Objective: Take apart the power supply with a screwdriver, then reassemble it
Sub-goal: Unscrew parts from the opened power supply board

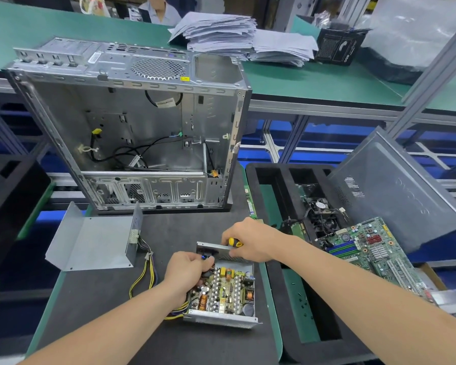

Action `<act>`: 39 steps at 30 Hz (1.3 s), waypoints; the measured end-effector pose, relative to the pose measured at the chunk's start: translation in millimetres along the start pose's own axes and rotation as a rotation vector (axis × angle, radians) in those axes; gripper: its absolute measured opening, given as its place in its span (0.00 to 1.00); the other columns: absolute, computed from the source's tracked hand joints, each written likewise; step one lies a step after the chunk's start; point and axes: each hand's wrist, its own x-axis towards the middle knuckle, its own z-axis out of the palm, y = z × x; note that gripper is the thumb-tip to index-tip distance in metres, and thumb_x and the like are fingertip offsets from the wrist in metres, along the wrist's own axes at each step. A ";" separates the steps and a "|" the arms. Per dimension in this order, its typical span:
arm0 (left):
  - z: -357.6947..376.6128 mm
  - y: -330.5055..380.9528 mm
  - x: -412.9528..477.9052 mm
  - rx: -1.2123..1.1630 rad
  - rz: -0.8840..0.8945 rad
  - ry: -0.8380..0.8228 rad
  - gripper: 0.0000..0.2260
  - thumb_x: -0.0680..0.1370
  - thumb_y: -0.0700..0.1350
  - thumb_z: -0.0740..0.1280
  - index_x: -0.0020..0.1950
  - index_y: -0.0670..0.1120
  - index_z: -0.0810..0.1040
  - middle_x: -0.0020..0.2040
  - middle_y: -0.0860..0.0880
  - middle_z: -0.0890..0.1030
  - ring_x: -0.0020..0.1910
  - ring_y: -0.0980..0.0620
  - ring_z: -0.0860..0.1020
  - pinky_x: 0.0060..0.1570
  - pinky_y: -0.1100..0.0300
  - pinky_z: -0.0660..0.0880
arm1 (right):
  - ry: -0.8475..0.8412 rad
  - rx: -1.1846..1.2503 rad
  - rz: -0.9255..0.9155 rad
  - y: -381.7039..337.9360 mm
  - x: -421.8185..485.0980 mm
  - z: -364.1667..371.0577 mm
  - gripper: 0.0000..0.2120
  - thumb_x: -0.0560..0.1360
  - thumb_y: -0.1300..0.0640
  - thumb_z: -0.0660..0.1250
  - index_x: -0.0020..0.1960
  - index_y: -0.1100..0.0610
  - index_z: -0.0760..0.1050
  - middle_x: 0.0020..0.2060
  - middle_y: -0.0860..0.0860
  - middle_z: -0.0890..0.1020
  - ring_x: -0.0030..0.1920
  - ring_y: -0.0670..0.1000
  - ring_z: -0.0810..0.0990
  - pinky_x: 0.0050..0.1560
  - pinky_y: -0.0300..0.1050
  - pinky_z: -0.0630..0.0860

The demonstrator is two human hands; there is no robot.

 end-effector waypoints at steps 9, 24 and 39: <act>5.1 0.2 -1.2 0.000 -0.005 0.037 0.12 0.80 0.45 0.74 0.39 0.42 0.77 0.36 0.45 0.79 0.36 0.48 0.73 0.41 0.55 0.71 | -0.001 -0.044 -0.024 -1.5 -2.3 -1.9 0.13 0.80 0.58 0.70 0.64 0.52 0.79 0.58 0.52 0.83 0.54 0.56 0.80 0.47 0.45 0.72; -9.0 40.7 9.9 0.568 0.249 -0.009 0.13 0.69 0.51 0.83 0.35 0.53 0.79 0.31 0.58 0.80 0.36 0.60 0.78 0.36 0.68 0.68 | 0.057 0.281 0.048 16.9 -23.6 16.6 0.18 0.74 0.51 0.79 0.62 0.53 0.81 0.41 0.48 0.84 0.42 0.51 0.80 0.48 0.49 0.78; 27.9 70.2 -24.9 0.877 0.215 0.034 0.20 0.80 0.54 0.58 0.33 0.44 0.73 0.34 0.44 0.79 0.38 0.43 0.80 0.42 0.53 0.77 | -0.131 0.871 0.065 47.7 -46.2 38.5 0.18 0.78 0.69 0.64 0.62 0.55 0.83 0.45 0.48 0.89 0.34 0.54 0.67 0.30 0.41 0.64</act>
